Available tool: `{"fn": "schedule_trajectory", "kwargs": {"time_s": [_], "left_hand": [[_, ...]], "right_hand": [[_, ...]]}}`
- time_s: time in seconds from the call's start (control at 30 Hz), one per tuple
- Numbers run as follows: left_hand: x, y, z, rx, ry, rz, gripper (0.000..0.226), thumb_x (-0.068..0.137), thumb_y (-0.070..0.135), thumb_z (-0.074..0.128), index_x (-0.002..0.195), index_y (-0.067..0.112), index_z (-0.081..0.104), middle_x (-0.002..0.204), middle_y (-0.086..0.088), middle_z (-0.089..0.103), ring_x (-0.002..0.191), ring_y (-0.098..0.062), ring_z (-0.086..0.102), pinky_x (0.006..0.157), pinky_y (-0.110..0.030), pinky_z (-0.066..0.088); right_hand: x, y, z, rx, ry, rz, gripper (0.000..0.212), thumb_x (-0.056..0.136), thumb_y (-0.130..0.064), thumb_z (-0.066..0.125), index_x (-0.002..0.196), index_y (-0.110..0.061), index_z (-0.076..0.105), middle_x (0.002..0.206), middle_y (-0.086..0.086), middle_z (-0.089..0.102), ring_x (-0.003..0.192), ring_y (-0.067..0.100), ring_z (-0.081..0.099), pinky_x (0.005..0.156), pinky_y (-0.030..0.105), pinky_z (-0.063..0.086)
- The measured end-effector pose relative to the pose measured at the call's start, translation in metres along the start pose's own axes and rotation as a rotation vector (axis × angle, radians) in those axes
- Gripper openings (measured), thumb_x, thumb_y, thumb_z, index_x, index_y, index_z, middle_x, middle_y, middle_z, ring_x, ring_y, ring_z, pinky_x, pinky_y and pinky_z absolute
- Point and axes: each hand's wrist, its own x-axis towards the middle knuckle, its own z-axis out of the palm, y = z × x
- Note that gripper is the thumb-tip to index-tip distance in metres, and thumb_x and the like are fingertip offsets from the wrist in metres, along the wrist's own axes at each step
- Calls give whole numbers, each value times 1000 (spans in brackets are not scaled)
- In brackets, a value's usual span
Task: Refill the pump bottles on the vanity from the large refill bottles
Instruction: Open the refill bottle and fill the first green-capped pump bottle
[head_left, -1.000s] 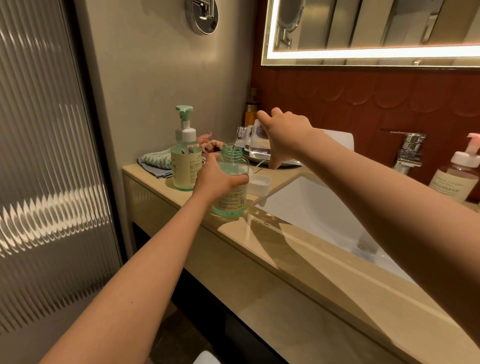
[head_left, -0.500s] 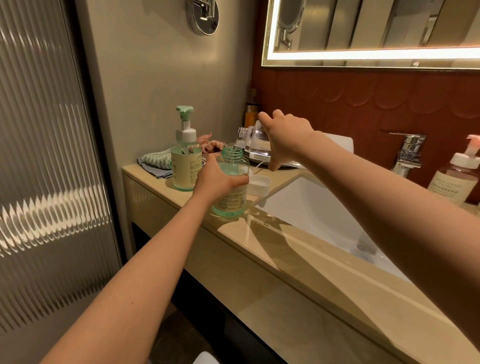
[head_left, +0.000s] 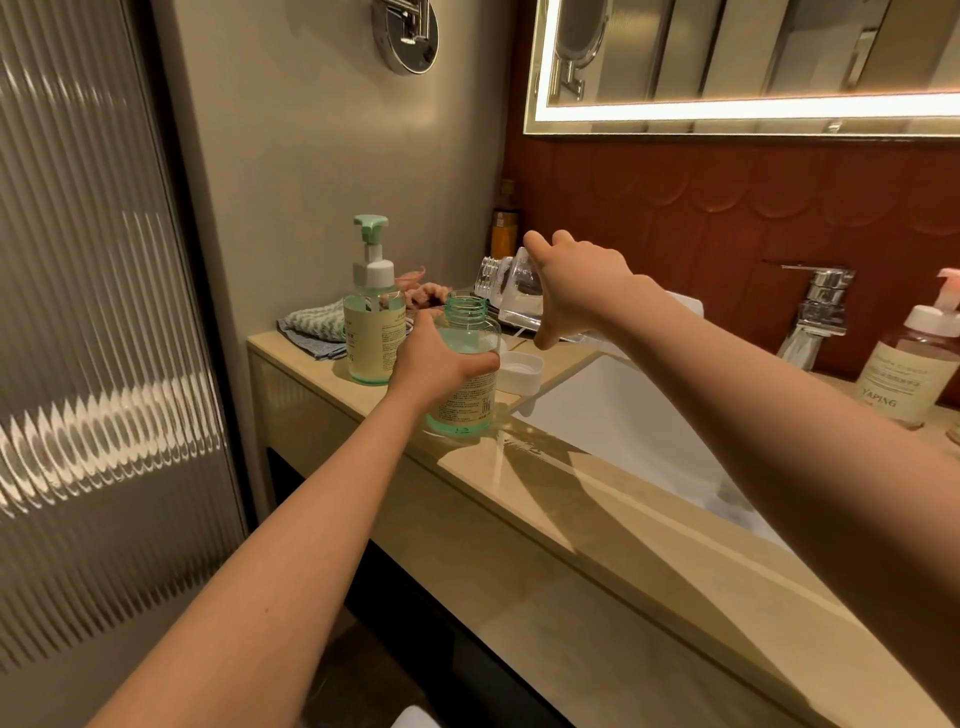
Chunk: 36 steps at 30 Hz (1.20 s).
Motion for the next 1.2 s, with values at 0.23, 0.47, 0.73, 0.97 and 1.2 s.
{"fn": "schedule_trajectory", "kwargs": {"time_s": [0.23, 0.47, 0.73, 0.97, 1.2], "left_hand": [[0, -1, 0, -18, 1, -5, 83, 67, 31, 81, 134, 11, 35, 126, -5, 55, 112, -21, 54, 85, -30, 42], [1, -3, 0, -17, -5, -9, 86, 66, 33, 82, 134, 12, 35, 125, -5, 56, 111, -21, 54, 87, -32, 44], [0, 0, -4, -21, -52, -5, 80, 69, 31, 80, 132, 12, 35, 121, -4, 56, 98, -14, 51, 80, -29, 40], [-4, -2, -11, 8, -60, 15, 79, 71, 33, 79, 134, 15, 36, 127, -1, 54, 98, -11, 48, 80, -26, 38], [-5, -1, -17, 34, -71, 18, 80, 70, 38, 80, 133, 17, 36, 129, 0, 52, 99, -11, 47, 79, -27, 38]], "right_hand": [[-6, 1, 8, 172, -12, 49, 87, 64, -34, 83, 130, -14, 31, 117, 9, 47, 89, 22, 44, 69, 33, 40], [0, 3, 25, 425, -6, 97, 72, 61, -33, 82, 114, -15, 36, 102, 3, 46, 90, 23, 48, 69, 35, 42], [10, 10, 29, 854, 99, 194, 66, 65, -29, 81, 110, -11, 37, 101, 2, 48, 92, 16, 48, 64, 24, 43], [20, -1, 38, 1117, 220, 281, 63, 64, -32, 83, 101, -12, 36, 80, -6, 40, 75, 7, 41, 59, 20, 38], [25, 0, 45, 1106, 258, 281, 63, 64, -36, 82, 103, -13, 38, 85, -4, 44, 85, 13, 45, 70, 27, 43]]}}
